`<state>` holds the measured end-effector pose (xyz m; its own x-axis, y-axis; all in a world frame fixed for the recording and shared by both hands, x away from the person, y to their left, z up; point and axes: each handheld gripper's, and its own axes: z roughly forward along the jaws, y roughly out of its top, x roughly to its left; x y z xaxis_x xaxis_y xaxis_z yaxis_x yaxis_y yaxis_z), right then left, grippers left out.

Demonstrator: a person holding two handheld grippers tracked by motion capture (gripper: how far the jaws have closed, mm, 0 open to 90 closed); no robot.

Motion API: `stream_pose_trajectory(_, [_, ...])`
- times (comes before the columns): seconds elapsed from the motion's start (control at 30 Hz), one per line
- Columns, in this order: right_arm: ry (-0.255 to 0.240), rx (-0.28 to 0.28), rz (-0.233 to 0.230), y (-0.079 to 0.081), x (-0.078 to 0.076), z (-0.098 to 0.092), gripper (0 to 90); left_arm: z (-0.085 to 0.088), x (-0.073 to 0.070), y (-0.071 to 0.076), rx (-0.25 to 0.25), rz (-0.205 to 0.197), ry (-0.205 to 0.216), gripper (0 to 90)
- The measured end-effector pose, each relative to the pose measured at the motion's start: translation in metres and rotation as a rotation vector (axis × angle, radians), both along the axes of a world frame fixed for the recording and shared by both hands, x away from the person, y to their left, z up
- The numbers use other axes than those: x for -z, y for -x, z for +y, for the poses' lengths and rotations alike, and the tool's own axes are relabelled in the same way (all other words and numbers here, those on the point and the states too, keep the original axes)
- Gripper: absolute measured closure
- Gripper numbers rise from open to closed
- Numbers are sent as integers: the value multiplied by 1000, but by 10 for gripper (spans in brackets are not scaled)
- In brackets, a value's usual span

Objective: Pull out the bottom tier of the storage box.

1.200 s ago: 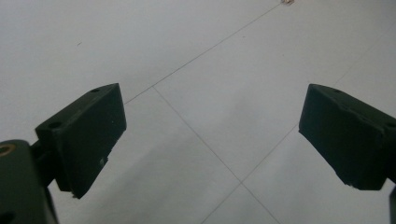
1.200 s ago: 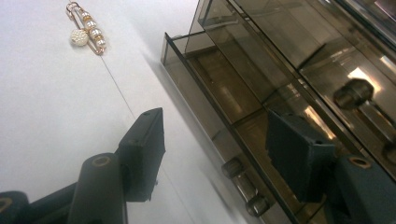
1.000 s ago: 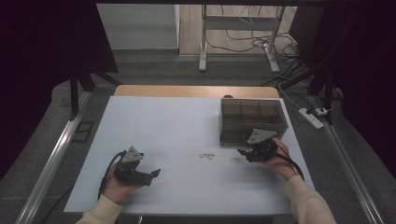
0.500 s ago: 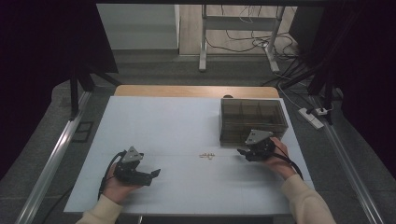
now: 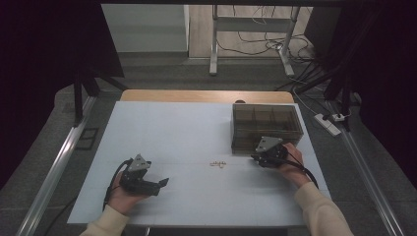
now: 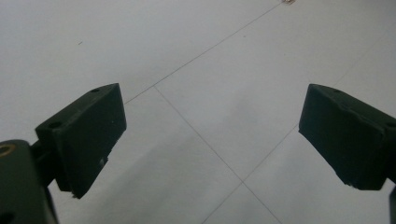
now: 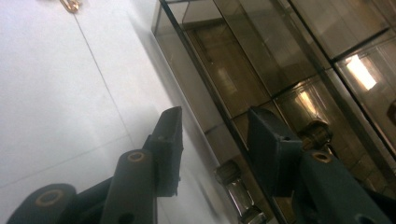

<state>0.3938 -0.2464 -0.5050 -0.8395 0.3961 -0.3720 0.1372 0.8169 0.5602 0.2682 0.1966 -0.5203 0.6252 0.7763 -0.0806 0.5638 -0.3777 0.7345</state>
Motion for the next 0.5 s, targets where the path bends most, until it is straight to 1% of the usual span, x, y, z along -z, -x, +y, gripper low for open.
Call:
stream_pose_trajectory(0.37, [10, 4, 25, -7, 2, -2, 623, 0, 0, 0, 0, -1, -2, 69])
stream_pose_trajectory(0.4, [8, 7, 20, -8, 2, -2, 627, 0, 0, 0, 0, -1, -2, 69])
stream_pose_trajectory(0.5, [7, 10, 26, -10, 3, -3, 639, 0, 0, 0, 1, 0, -2, 69])
